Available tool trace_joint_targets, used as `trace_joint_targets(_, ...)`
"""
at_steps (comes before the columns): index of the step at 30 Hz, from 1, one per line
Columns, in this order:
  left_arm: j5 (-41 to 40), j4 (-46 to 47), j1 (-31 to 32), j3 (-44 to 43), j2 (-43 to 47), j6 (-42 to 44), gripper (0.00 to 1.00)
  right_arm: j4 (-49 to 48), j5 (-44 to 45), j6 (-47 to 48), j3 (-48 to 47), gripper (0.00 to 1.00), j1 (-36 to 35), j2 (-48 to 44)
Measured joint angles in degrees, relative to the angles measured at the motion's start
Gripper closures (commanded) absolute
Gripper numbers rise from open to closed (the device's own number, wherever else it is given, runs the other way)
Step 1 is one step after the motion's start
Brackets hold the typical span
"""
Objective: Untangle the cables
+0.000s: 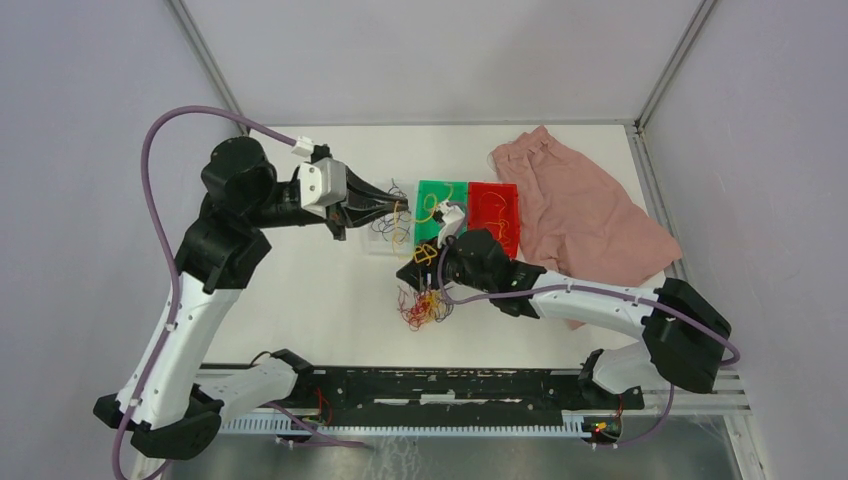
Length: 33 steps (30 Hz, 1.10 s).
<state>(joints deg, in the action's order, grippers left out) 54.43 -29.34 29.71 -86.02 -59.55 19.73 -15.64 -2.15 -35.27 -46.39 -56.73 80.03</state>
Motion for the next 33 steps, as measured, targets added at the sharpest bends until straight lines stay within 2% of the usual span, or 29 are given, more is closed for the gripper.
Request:
trace_joint_targets(6, -0.2, 2.6, 0.0, -5.6, -1.3, -1.3, 0.97, -1.2, 2.0, -0.1, 3.9, 0.42, 0.0, 0.5)
trace_joint_targets(14, -0.7, 5.4, 0.0, -9.7, -2.5, -1.3, 0.97, 0.4, 5.8, -0.1, 8.3, 0.32, 0.0, -2.8)
trace_joint_targets(18, -1.2, 5.9, 0.0, -6.4, -1.9, -1.3, 0.97, 4.3, 9.4, 2.1, 7.7, 0.32, 0.3, -11.8)
trace_joint_targets(22, -2.2, 6.0, 0.0, 0.1, -1.3, -1.2, 0.97, 12.2, 15.8, 4.0, 3.3, 0.31, 1.6, -18.2)
trace_joint_targets(27, -4.9, 5.9, 0.9, 7.0, -2.9, -1.0, 0.97, 24.2, 26.2, 4.5, -2.3, 0.32, 5.9, -20.6)
trace_joint_targets(33, -8.5, 8.5, 3.0, 9.5, -8.8, -1.1, 0.97, 34.7, 33.7, 2.8, -2.4, 0.33, 15.1, -20.9)
